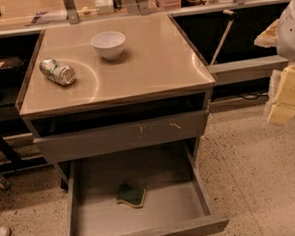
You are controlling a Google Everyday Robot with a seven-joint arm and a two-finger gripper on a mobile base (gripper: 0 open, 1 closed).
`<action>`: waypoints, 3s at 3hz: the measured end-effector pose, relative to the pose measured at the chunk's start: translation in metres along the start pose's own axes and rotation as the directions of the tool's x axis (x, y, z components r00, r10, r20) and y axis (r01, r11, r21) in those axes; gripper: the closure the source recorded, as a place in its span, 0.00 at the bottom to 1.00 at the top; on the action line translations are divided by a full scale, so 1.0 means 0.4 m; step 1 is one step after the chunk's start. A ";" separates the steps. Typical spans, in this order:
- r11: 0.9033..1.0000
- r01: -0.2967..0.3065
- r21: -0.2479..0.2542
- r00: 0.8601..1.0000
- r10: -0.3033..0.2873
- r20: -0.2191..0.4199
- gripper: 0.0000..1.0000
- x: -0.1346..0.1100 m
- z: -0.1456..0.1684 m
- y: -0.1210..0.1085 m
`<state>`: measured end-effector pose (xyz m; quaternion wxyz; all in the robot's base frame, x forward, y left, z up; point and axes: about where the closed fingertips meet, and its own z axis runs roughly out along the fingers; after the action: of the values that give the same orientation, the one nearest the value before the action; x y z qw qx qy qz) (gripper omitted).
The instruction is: Pick sponge from middle drawer and place on counter
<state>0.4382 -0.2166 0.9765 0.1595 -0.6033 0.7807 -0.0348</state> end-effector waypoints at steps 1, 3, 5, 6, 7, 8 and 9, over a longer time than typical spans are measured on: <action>1.000 -0.006 0.000 1.000 0.006 0.011 0.00 -0.008 0.022 0.009; 0.997 -0.024 -0.075 0.998 0.029 0.062 0.00 -0.084 0.226 0.076; 0.985 -0.049 -0.165 0.995 0.062 0.075 0.00 -0.124 0.338 0.111; 0.974 -0.061 -0.219 0.991 0.085 0.099 0.00 -0.134 0.426 0.165; 0.955 -0.072 -0.287 0.982 0.119 0.147 0.00 -0.174 0.588 0.230; 0.950 -0.076 -0.303 0.973 0.137 0.186 0.00 -0.219 0.711 0.258; 0.954 -0.081 -0.289 0.970 0.142 0.198 0.00 -0.225 0.718 0.249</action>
Offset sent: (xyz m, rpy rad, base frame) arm 0.0020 0.0538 -0.0981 0.1106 0.0782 0.0053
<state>0.4492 -0.0642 0.6987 0.1586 -0.5747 0.7887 0.1503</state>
